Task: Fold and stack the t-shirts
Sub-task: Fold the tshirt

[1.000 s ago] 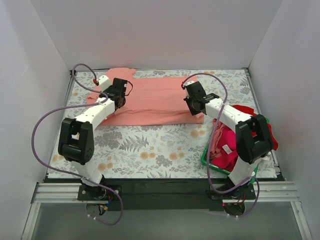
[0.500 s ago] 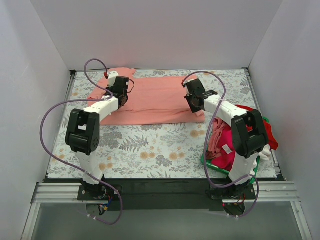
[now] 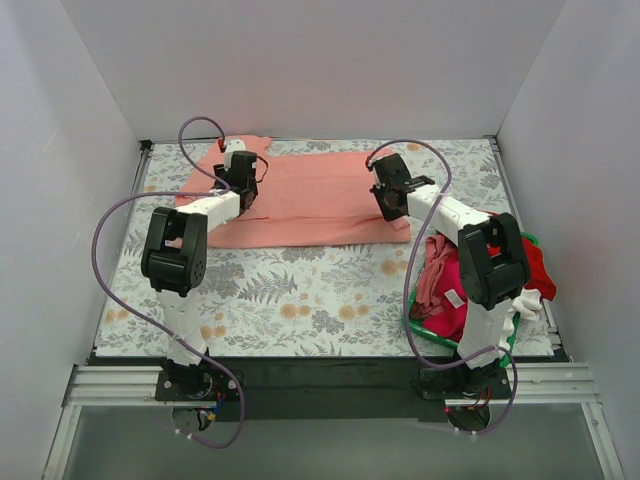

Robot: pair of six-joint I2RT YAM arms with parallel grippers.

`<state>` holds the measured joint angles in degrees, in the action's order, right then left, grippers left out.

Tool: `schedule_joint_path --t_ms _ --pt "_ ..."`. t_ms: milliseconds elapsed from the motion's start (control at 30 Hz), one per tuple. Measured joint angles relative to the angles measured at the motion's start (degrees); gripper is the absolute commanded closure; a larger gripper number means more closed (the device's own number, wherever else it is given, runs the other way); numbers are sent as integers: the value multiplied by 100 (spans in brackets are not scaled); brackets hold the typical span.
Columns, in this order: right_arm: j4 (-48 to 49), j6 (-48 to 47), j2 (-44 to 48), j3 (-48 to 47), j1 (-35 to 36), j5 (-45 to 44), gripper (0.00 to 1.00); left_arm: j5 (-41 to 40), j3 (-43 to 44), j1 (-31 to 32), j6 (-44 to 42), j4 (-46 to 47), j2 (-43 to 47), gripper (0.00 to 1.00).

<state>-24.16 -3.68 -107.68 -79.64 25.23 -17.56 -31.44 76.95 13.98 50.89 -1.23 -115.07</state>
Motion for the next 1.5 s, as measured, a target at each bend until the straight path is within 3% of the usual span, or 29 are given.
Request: schedule_joint_path --t_ms 67,100,167,267,400,567,867,1100,1500 --pt "-37 33 -81 -90 -24 -33 47 9 125 -17 -55 -4 -76 27" --pt "-68 46 -138 -160 -46 -46 37 -2 166 -31 -81 -15 -92 23" --pt "-140 70 -238 -306 -83 -127 30 -72 236 -39 -50 -66 -92 23" --pt "-221 116 -275 -424 -118 -245 2 -219 391 -48 44 -212 -79 17" --pt "-302 216 -234 -468 -146 -234 2 -407 433 -48 433 -511 116 14" --pt "-315 361 -42 -367 -149 516 2 -356 87 -72 1191 -892 649 12" --pt "-278 501 -328 -358 -144 1471 2 809 -640 -734 2669 -1482 686 13" --pt "-199 511 -815 -267 -136 1519 2 1021 -1126 -938 3355 -1517 807 12" --pt "850 632 632 1878 -107 1550 2 1115 -3211 -909 4492 -1836 2835 12"
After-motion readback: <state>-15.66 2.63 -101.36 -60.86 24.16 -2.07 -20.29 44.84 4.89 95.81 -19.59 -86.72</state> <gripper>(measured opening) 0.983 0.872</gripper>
